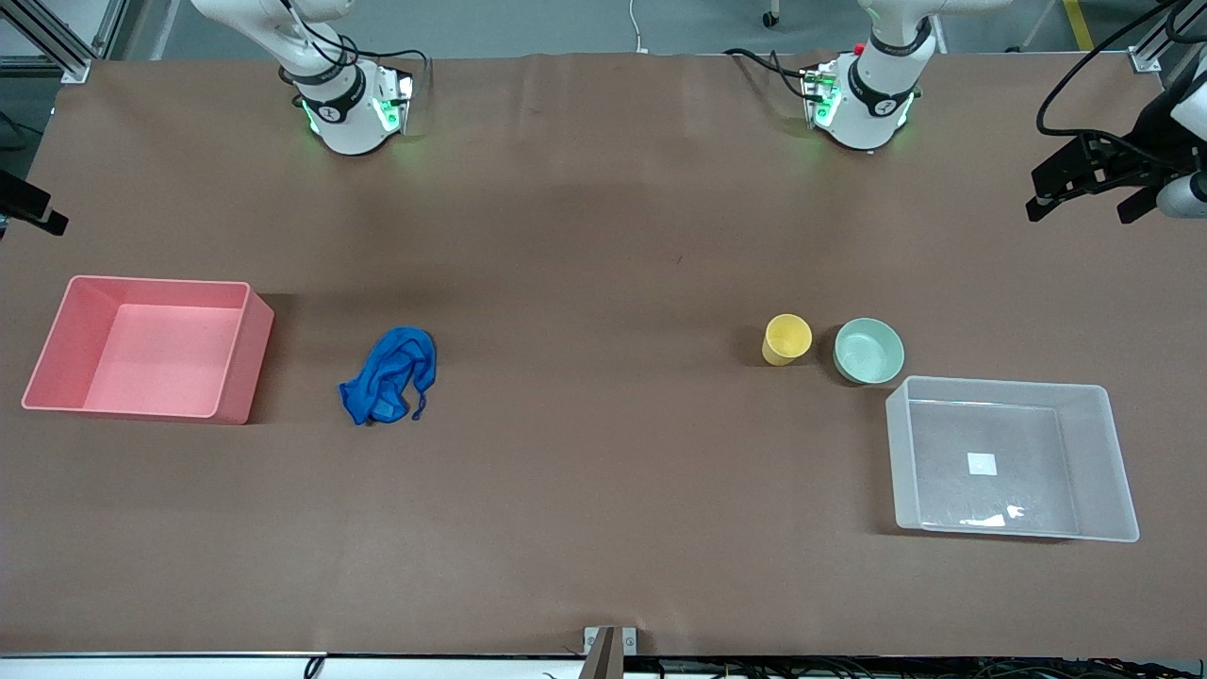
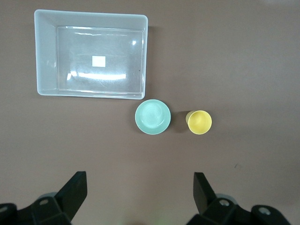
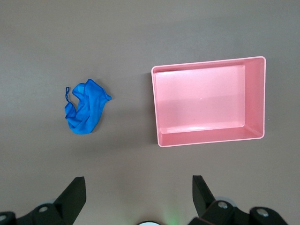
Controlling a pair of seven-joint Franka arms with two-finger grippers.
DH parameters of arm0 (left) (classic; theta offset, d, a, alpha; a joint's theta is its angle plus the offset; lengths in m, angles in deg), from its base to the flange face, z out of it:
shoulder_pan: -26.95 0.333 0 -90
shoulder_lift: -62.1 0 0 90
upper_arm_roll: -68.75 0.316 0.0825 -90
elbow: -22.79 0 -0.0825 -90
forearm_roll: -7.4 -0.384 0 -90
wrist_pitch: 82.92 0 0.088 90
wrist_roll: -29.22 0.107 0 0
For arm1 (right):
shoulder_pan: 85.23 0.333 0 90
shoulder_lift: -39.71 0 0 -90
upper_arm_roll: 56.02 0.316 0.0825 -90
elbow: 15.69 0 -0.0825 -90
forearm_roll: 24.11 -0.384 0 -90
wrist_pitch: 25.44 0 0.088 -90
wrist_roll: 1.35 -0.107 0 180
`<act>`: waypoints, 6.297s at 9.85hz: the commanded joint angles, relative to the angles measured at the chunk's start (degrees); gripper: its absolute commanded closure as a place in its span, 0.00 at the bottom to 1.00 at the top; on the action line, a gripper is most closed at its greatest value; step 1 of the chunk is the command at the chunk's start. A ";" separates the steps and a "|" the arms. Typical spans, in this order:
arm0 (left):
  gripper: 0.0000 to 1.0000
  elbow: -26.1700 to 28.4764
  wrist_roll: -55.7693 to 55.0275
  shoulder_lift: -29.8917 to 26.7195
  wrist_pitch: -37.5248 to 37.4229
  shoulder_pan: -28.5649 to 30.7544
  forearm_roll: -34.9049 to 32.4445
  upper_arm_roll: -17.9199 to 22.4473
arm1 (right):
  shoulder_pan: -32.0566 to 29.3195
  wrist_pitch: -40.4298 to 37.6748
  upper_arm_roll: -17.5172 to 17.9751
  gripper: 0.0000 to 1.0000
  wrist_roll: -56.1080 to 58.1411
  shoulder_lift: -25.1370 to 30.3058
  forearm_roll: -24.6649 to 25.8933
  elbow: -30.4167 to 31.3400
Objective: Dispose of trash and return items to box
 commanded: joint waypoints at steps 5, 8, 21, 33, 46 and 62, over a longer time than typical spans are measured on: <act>0.00 2.65 0.11 -0.49 -0.23 -0.04 -0.78 0.03 | 0.40 -0.14 -0.38 0.00 0.52 0.17 0.34 -0.20; 0.00 9.03 0.02 -2.06 1.95 -0.04 -0.96 0.03 | 2.93 -0.67 -0.12 0.00 -1.93 -0.01 0.42 0.24; 0.03 55.38 -0.60 4.41 59.68 1.37 -0.26 0.82 | 3.39 70.95 16.05 0.00 -31.74 -25.05 -0.10 39.35; 0.93 54.06 -1.22 20.17 74.83 1.46 -0.35 1.00 | 2.95 35.71 10.45 0.99 -19.82 -10.16 0.51 30.33; 0.99 17.13 6.70 25.91 45.40 1.54 0.09 7.32 | 1.45 56.10 -15.41 0.85 20.29 -18.45 -2.63 38.65; 0.00 0.35 24.62 40.59 49.27 2.25 11.69 15.41 | -3.90 5.23 6.83 0.00 -8.28 1.59 -1.86 0.11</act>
